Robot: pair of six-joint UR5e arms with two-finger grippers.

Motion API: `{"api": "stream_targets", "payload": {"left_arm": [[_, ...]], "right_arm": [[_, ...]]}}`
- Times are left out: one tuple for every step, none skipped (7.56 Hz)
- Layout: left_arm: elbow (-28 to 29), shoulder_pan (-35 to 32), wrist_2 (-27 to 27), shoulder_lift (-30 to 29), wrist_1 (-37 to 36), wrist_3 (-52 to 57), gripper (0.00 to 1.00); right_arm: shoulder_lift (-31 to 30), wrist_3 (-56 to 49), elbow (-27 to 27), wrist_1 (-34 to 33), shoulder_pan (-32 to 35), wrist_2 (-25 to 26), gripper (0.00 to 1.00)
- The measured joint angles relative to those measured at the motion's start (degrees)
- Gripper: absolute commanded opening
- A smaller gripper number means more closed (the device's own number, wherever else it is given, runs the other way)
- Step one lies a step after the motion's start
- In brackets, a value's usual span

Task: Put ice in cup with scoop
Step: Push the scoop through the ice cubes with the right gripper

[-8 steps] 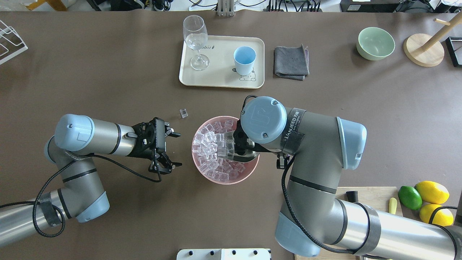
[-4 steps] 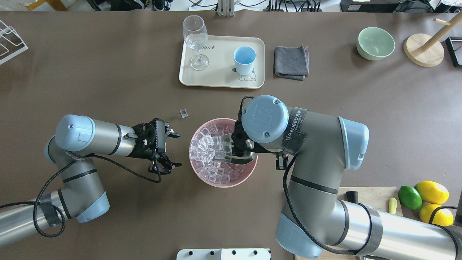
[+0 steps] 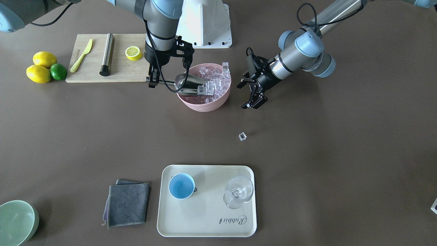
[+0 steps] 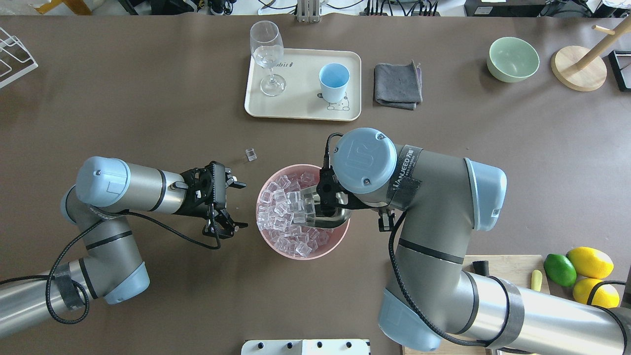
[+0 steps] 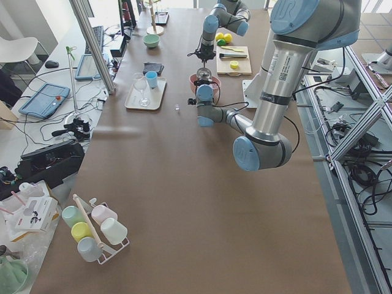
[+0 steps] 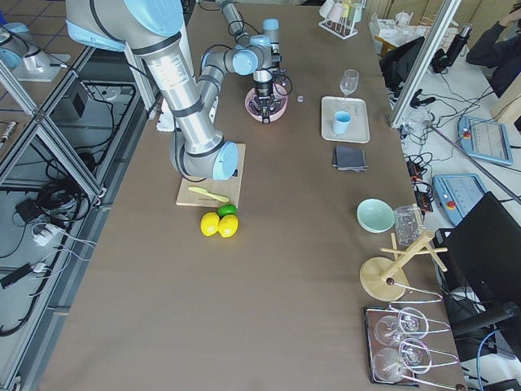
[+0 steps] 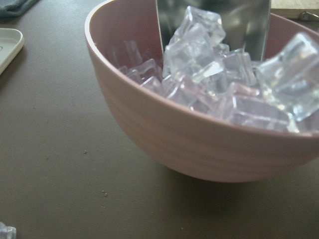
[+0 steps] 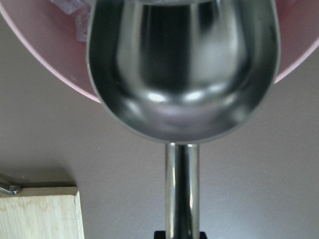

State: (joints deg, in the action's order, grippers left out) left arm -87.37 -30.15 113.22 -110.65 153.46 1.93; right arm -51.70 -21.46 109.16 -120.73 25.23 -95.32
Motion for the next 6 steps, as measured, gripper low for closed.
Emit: {"api": "stream_targets", "payload": {"left_arm": [[0.0, 0.0, 0.0, 0.0, -0.1, 0.0, 0.99], [0.1, 0.0, 0.0, 0.0, -0.1, 0.0, 0.99], [0.1, 0.0, 0.0, 0.0, -0.1, 0.0, 0.98], [0.1, 0.0, 0.0, 0.0, -0.1, 0.0, 0.98], [0.1, 0.0, 0.1, 0.0, -0.1, 0.0, 0.99], [0.1, 0.0, 0.0, 0.0, -0.1, 0.0, 0.99]], "right_arm": [[-0.1, -0.5, -0.4, 0.6, 0.2, 0.1, 0.0], [-0.1, -0.7, -0.7, 0.9, 0.5, 0.2, 0.0], [-0.1, -0.8, -0.8, 1.1, 1.0, 0.1, 0.0], [-0.1, -0.8, -0.9, 1.2, 1.2, 0.1, 0.0], [0.0, -0.7, -0.9, 1.2, 1.4, 0.2, 0.0], [0.0, -0.6, -1.0, 1.1, 1.4, 0.3, 0.0]]}}
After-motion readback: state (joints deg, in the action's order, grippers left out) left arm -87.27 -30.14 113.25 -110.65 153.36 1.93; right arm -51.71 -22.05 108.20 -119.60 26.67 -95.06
